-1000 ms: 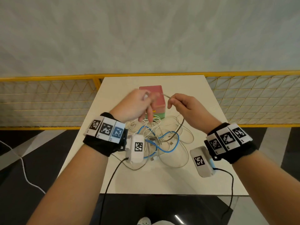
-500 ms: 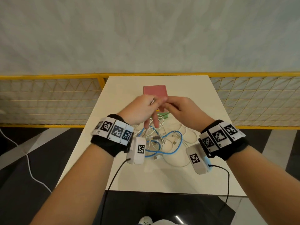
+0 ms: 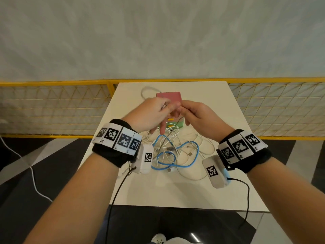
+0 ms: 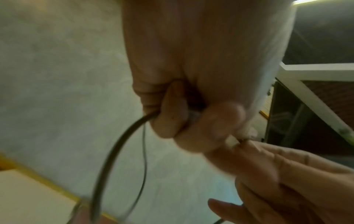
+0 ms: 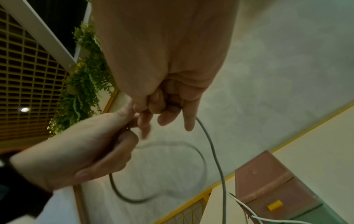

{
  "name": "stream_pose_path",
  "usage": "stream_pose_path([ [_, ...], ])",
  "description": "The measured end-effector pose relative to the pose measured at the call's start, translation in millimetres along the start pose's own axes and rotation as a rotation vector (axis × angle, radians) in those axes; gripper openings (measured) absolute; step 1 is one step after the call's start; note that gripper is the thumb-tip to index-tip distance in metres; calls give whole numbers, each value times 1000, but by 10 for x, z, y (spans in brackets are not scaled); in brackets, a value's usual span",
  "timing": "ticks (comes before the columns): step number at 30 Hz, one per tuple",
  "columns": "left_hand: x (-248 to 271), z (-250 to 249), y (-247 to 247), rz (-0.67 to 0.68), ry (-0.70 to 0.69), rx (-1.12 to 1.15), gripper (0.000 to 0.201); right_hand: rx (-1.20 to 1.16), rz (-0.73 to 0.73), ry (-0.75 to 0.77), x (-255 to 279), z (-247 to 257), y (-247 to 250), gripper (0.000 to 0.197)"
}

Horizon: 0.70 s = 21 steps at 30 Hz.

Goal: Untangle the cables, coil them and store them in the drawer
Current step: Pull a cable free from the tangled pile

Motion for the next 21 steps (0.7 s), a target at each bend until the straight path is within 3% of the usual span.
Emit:
stream_pose_path([
  [2, -14, -16, 106, -149, 1, 40, 28, -6, -34, -12, -21, -39, 67, 23],
  [5, 7, 72, 565, -669, 62, 143, 30, -27, -63, -100, 21, -198, 146, 26],
  [6, 23, 92, 674, -761, 70, 126, 32, -22, -63, -117, 42, -232, 145, 27],
  [8, 6, 93, 685, -736, 70, 83, 24, -12, -59, -120, 69, -228, 126, 27],
  [9, -6, 57, 617, -644, 56, 89, 18, -17, -58, -114, 69, -198, 115, 28],
  [12, -16, -113, 251, -260, -23, 47, 24, -36, -59, -54, 19, -38, 93, 27],
  [14, -4, -190, 79, -101, -61, -8, 23, -31, -53, -8, -11, 34, 95, 25],
  [16, -9, -200, 101, -161, -81, -29, 32, -30, -47, -15, -15, 19, 125, 23],
  [18, -10, -150, 265, -385, -51, 50, 34, -63, -53, -80, 21, -54, 185, 25],
  [20, 13, -104, 433, -536, -17, 162, 29, -96, -29, -158, 92, -78, 249, 26],
  [21, 27, -103, 478, -545, -10, 199, 22, -106, 2, -189, 137, -56, 270, 26],
])
Point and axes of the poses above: each hand's wrist, its own x-axis away from the middle knuckle, its own y-axis out of the back of the hand, z = x × y, the point moved 4 cm from there along -x, towards the middle knuckle, and after that the axes turned 5 degrees about -z, right-handed, at the moved point
